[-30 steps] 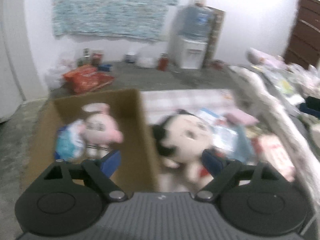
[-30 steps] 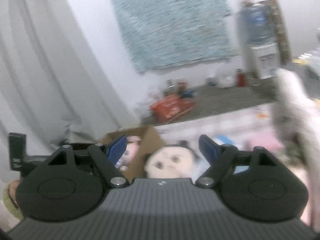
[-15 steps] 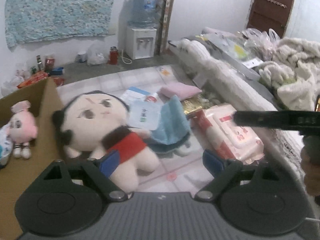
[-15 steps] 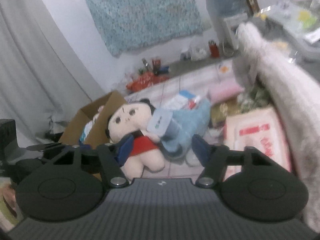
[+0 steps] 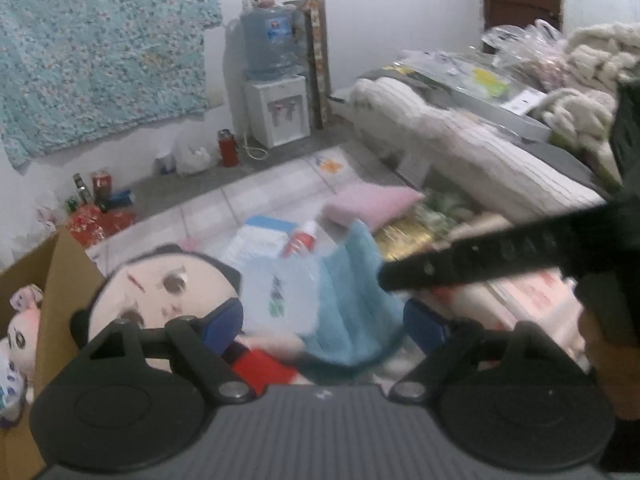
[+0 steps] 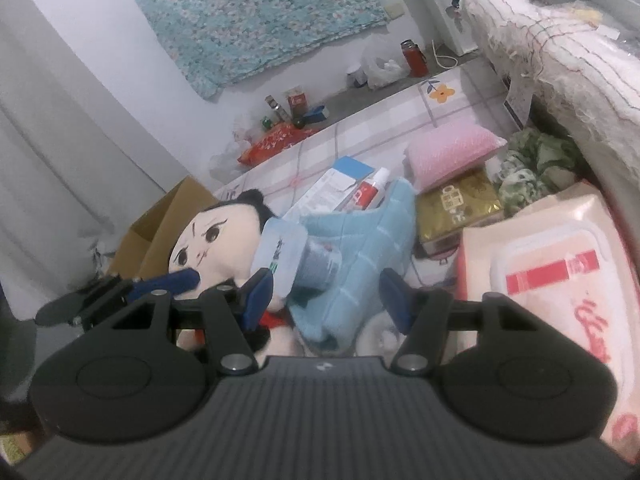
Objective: Organize soft objects
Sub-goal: 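Reach the left tool to the white yogurt cup and grasp it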
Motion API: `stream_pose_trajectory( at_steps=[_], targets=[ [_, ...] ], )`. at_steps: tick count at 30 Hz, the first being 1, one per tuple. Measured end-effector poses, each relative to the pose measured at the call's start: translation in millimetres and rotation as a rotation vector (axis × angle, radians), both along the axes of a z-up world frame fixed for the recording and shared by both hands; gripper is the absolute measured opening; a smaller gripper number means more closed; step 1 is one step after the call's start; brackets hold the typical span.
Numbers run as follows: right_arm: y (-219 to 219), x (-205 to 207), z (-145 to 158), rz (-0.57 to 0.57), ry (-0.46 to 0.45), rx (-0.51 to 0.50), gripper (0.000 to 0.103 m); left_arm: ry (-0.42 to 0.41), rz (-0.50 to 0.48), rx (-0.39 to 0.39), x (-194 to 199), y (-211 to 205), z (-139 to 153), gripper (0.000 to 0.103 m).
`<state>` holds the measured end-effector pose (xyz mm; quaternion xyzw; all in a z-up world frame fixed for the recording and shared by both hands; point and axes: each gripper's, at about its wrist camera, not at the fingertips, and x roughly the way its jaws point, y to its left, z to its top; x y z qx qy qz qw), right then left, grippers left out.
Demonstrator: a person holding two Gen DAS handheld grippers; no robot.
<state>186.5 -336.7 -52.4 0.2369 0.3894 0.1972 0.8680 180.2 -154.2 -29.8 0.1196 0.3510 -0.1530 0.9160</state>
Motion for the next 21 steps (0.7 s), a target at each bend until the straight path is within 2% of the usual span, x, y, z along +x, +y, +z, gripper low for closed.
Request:
stream_pose_trajectory(
  at_steps=[3, 10, 14, 21],
  targets=[
    [-3, 5, -6, -0.009, -0.013, 0.010, 0.059, 0.012, 0.022, 0.030, 23, 2, -2, 0.069],
    [-1, 22, -29, 0.004, 0.007, 0.037, 0.059, 0.118, -0.036, 0.168, 73, -6, -23, 0.068],
    [-4, 34, -37, 0.005, 0.041, 0.070, 0.059, 0.192, -0.063, 0.192, 90, -4, -33, 0.068],
    [-2, 56, -43, -0.016, 0.093, 0.056, 0.059, 0.247, -0.107, 0.192, 98, -4, -42, 0.069]
  ],
)
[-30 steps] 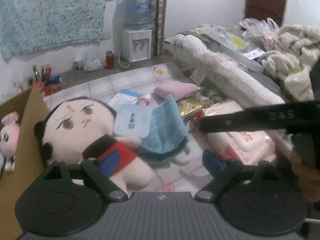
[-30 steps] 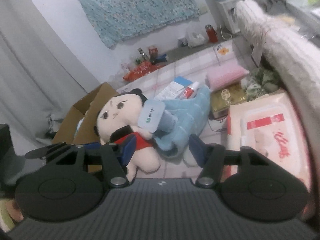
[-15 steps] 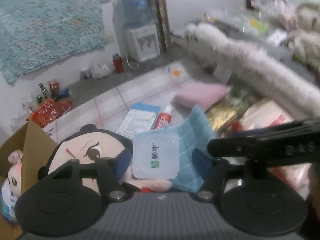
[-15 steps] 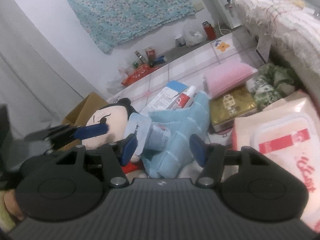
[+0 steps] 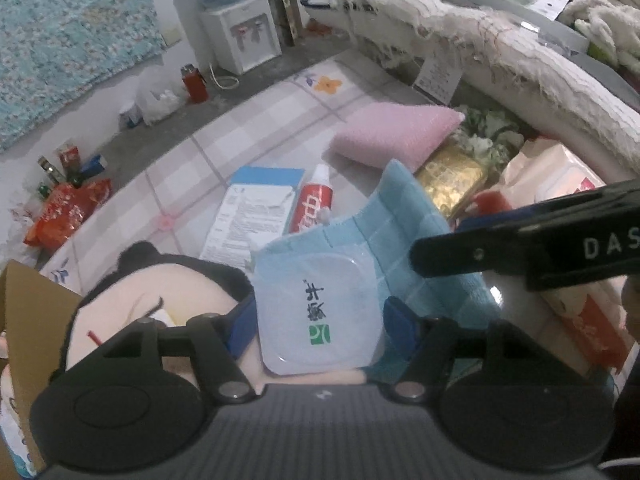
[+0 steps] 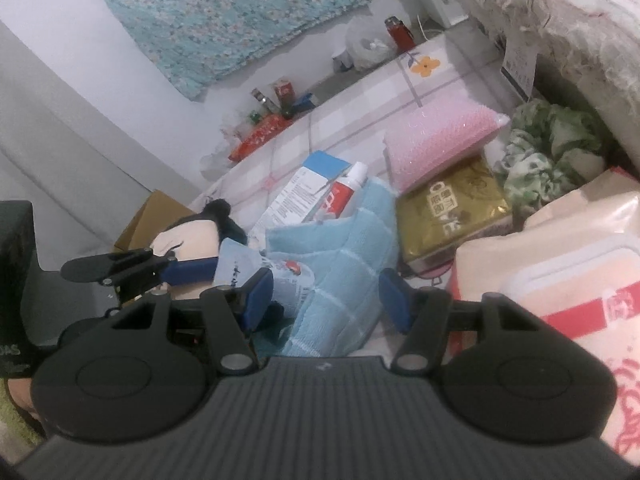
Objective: Organize soft objects
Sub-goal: 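Reach the left tool to the white yogurt cup and grasp it, then lift the yogurt cup with the left tool while the right tool grasps the white ring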
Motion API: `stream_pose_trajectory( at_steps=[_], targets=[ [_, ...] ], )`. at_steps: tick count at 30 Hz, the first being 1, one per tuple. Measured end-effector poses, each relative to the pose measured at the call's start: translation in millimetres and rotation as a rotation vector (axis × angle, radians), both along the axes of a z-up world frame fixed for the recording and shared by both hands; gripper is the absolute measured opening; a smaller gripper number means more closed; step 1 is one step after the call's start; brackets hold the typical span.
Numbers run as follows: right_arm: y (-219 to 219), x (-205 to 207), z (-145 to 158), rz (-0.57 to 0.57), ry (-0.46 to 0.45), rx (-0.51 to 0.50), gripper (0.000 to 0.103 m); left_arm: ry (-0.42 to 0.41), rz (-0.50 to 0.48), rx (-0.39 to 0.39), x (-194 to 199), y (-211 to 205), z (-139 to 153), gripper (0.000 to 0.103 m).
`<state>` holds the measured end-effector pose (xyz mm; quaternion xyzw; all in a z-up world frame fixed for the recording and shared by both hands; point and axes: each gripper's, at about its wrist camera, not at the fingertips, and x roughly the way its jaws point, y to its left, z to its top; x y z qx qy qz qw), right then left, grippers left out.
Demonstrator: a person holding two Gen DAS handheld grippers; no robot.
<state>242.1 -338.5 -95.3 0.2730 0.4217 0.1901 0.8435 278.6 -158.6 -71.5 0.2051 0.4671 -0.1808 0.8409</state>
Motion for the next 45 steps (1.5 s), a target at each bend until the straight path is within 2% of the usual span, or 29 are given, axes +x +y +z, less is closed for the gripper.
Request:
stream_pose_trajectory(
  at_steps=[6, 11, 14, 17, 20, 26, 28, 32, 33, 35, 38, 40, 42, 43, 44, 45],
  targets=[
    [5, 2, -2, 0.002, -0.025, -0.027, 0.060, 0.035, 0.010, 0.002, 8, -2, -7, 0.065],
    [0, -1, -2, 0.000, -0.048, 0.001, 0.060, 0.034, 0.026, -0.011, 8, 0, -5, 0.065],
    [-4, -8, 2, -0.002, -0.066, 0.000, 0.060, 0.047, 0.057, -0.049, 7, 4, 3, 0.065],
    [-9, -27, 15, 0.001, -0.117, -0.056, 0.060, 0.055, 0.089, -0.107, 3, 10, 15, 0.065],
    [-9, -55, 29, 0.049, -0.166, -0.133, 0.060, 0.045, 0.105, -0.176, -6, 17, 31, 0.065],
    [27, -99, 40, 0.252, -0.228, -0.441, 0.057, 0.004, 0.109, -0.298, -27, 30, 65, 0.064],
    [41, -100, 36, 0.304, -0.215, -0.505, 0.053, -0.008, 0.117, -0.322, -33, 35, 72, 0.064],
    [58, -83, 22, 0.341, -0.156, -0.579, 0.053, -0.026, 0.137, -0.366, -49, 49, 84, 0.064],
    [63, -77, 18, 0.347, -0.141, -0.598, 0.054, -0.028, 0.143, -0.374, -51, 52, 86, 0.064],
    [69, -68, 12, 0.354, -0.139, -0.633, 0.064, -0.033, 0.155, -0.389, -57, 59, 89, 0.064],
    [80, -57, 3, 0.384, -0.134, -0.692, 0.065, -0.046, 0.166, -0.393, -64, 67, 92, 0.064],
    [83, -48, -4, 0.403, -0.114, -0.696, 0.065, -0.054, 0.176, -0.395, -67, 73, 93, 0.064],
    [81, -41, -10, 0.396, -0.095, -0.672, 0.063, -0.058, 0.187, -0.400, -70, 78, 92, 0.064],
    [80, -38, -11, 0.394, -0.081, -0.648, 0.058, -0.060, 0.192, -0.402, -71, 81, 91, 0.064],
    [79, -36, -10, 0.382, -0.075, -0.641, 0.048, -0.060, 0.197, -0.403, -72, 83, 91, 0.064],
    [78, -37, -9, 0.375, -0.067, -0.643, 0.048, -0.059, 0.202, -0.406, -74, 85, 90, 0.064]
  ],
)
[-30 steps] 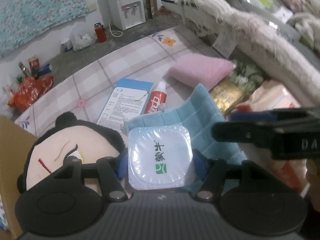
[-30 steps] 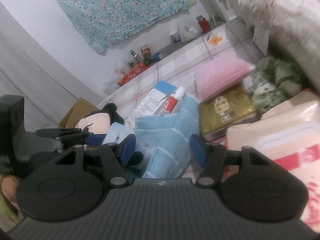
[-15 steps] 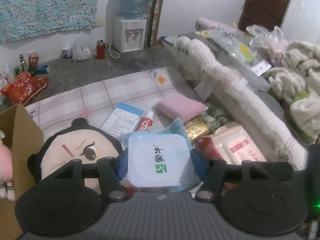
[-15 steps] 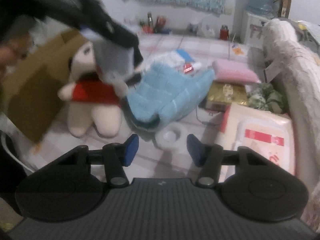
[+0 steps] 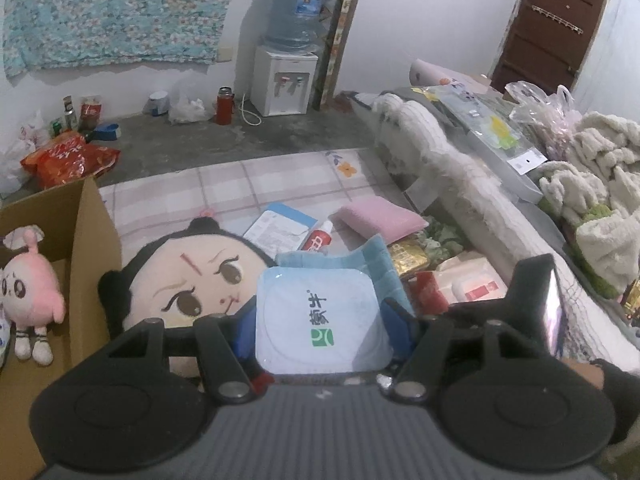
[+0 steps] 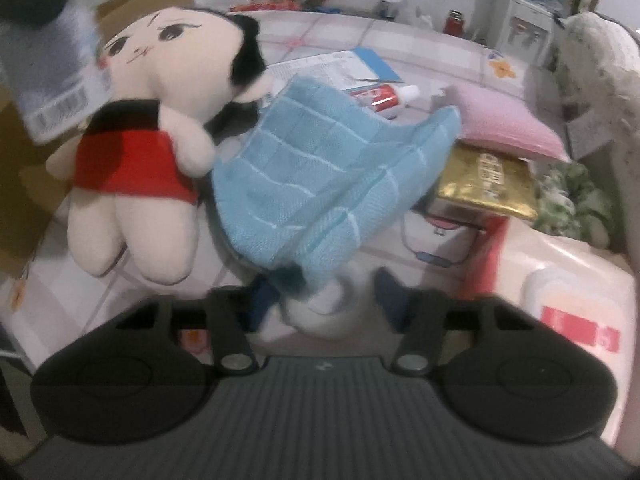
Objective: Organize soft objects
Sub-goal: 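Lift the yogurt cup with the left tool while the right tool grasps the white ring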
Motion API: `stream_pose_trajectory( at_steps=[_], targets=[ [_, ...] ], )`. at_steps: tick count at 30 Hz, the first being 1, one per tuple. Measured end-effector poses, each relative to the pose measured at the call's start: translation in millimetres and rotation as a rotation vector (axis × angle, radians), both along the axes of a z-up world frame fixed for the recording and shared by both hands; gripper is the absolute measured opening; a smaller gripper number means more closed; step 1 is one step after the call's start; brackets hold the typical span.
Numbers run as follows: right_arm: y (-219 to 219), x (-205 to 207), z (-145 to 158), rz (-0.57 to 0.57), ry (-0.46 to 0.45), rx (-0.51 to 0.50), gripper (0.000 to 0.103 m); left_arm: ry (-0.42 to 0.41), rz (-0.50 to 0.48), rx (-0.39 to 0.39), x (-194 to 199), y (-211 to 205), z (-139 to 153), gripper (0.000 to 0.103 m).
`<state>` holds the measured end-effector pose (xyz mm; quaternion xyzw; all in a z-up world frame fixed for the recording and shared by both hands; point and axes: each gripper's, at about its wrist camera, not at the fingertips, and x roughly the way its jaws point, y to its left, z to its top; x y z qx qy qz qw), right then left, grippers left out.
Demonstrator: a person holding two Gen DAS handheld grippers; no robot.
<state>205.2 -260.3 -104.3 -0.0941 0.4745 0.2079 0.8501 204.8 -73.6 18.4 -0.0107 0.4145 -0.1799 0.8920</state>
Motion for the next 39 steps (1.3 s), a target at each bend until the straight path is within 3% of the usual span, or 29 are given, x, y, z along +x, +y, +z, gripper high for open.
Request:
stream_pose_trajectory(
  at_steps=[8, 20, 30, 39],
  targets=[
    [1, -37, 1, -0.034, 0.043, 0.014, 0.048, 0.008, 0.012, -0.032, -16, 16, -4, 0.064],
    [7, -92, 11, -0.130, 0.014, 0.076, 0.047, 0.009, 0.076, -0.042, -55, 46, 1, 0.064],
    [21, -130, 81, -0.095, -0.110, 0.167, 0.047, -0.059, 0.191, -0.058, -93, 101, 36, 0.064],
    [84, -124, 151, 0.128, -0.231, 0.302, 0.047, -0.111, 0.349, -0.118, -88, 176, 72, 0.062]
  ],
)
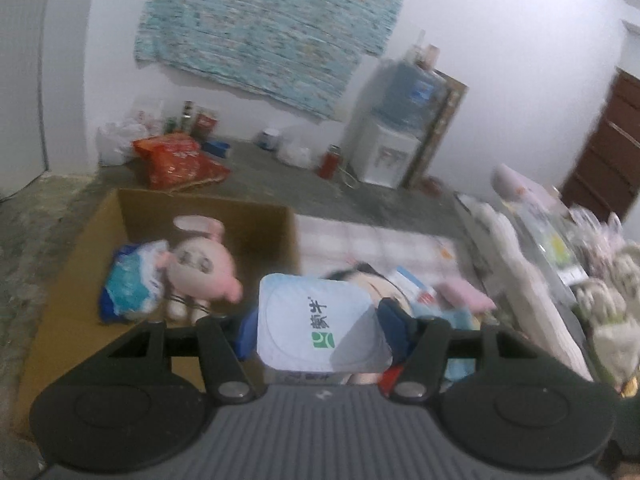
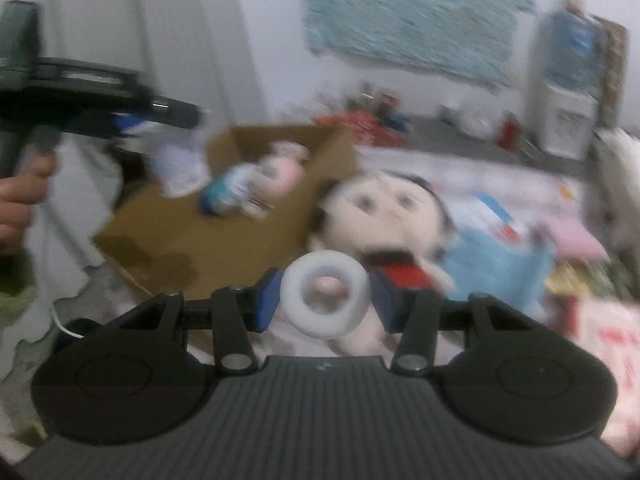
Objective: Organize soft objects
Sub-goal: 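Lift the yogurt cup with the left tool while the right tool grasps the white ring, then carry the yogurt cup and white ring over the box and release both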
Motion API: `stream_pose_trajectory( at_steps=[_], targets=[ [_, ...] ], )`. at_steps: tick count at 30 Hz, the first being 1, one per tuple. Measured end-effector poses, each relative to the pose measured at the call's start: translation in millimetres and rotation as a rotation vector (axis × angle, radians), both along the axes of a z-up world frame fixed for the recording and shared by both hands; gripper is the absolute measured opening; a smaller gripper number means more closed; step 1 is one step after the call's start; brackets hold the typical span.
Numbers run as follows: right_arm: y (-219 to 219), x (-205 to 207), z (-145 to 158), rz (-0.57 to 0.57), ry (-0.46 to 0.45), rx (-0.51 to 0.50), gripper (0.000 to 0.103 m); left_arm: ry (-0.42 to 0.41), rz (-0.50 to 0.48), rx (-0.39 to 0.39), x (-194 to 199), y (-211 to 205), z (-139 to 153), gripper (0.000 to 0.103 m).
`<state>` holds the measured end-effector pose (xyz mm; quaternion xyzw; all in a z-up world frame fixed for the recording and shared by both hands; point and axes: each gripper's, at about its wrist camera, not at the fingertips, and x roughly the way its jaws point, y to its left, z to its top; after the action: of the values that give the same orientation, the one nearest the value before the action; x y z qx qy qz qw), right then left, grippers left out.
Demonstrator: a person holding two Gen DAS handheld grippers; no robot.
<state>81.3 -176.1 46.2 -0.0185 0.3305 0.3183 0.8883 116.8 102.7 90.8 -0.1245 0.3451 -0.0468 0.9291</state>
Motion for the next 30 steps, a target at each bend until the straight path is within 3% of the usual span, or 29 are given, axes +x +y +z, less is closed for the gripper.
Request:
stream_pose_trajectory(
  at_steps=[6, 10, 13, 20, 26, 30],
  targets=[
    [53, 22, 5, 0.111, -0.010, 0.018, 0.047, 0.092, 0.049, -0.084, 55, 41, -21, 0.062],
    [75, 34, -2, 0.148, 0.006, 0.024, 0.047, 0.165, 0.072, -0.068, 110, 53, -40, 0.061],
    [82, 46, -12, 0.157, 0.029, 0.032, 0.047, 0.183, 0.083, -0.038, 152, 56, -51, 0.061],
    [79, 71, -37, 0.142, 0.073, 0.034, 0.047, 0.221, 0.103, -0.086, 225, 60, -93, 0.061],
    [71, 84, -49, 0.110, 0.091, 0.022, 0.047, 0.259, 0.143, -0.140, 254, 65, -141, 0.061],
    [67, 89, -55, 0.093, 0.105, 0.010, 0.047, 0.284, 0.144, -0.170, 260, 66, -161, 0.055]
  ],
)
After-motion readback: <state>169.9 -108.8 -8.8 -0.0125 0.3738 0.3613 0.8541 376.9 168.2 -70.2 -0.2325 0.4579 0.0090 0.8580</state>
